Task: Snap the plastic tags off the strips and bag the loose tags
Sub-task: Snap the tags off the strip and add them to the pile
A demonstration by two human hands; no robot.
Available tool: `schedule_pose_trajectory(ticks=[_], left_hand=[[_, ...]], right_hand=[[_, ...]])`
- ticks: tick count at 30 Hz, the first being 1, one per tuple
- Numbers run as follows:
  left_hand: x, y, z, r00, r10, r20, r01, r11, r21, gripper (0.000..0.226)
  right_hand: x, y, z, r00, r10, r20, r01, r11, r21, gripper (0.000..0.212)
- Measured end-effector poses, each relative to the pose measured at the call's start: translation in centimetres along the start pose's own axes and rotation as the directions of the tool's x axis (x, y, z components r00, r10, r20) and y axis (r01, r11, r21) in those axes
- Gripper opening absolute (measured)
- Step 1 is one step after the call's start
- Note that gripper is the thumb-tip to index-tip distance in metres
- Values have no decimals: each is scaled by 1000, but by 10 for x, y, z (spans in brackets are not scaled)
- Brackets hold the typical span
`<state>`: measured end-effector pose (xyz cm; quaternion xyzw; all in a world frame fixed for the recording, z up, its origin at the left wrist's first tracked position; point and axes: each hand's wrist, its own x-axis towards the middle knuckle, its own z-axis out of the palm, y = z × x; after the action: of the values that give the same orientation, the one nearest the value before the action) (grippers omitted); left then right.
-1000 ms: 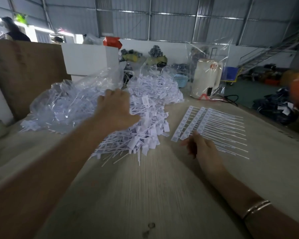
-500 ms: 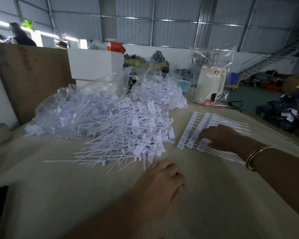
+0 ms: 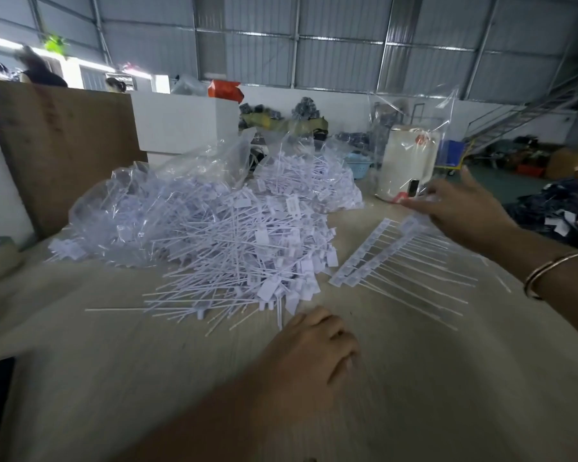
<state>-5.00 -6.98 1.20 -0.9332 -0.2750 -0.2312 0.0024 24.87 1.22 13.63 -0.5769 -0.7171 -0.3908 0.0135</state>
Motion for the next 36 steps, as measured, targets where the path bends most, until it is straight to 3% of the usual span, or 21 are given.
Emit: schedule_pose_trajectory(ticks=[5,10,14,16,18,20,22,24,27,30,32,36], left_hand=[[0,0,-1,1000,-20,-7,20,999,-49,24],[-1,-1,1,998,-38,-46,34,996,-84,30],[-1,-5,1,999,-45,-25,42,994,-103,31],[1,-8,-1,994,-101,-41,89,971,-223,29],[4,-10,-10,962,-269,-43,210,832,-514,31],[9,-15,-22,898,-441,7,270,537,-799,43],[14,-24,-35,848,-520,105,272,256,-928,57],[13,-31,-47,847,-496,190,277,106,-955,69],[0,-41,-47,871,-428,239,333,158,-930,75],[-16,-49,-40,893,-413,178,347,381,-857,54],[-25,-54,-37,932,-336,138,302,504,-809,38],[-29,-57,-35,941,-317,116,303,642,-705,35]], right_hand=[[6,3,-31,940,250,-234,-194,952,238,43],[3,4,-45,930,354,-102,-295,881,371,40],[7,-4,-71,844,469,-262,-280,801,529,37],[7,-18,-91,835,469,-288,-242,784,572,38],[1,-43,-114,886,362,-290,-165,830,533,39],[-9,-76,-133,944,195,-266,-54,888,457,41],[-23,-110,-145,969,36,-243,65,916,396,40],[-37,-139,-147,970,-86,-227,168,912,373,38],[-49,-170,-138,983,-140,-120,178,897,405,34],[-52,-188,-115,994,-105,-30,106,854,510,38],[-55,-193,-100,994,-108,-32,107,816,568,37],[-64,-196,-79,993,-71,-96,118,697,707,16]])
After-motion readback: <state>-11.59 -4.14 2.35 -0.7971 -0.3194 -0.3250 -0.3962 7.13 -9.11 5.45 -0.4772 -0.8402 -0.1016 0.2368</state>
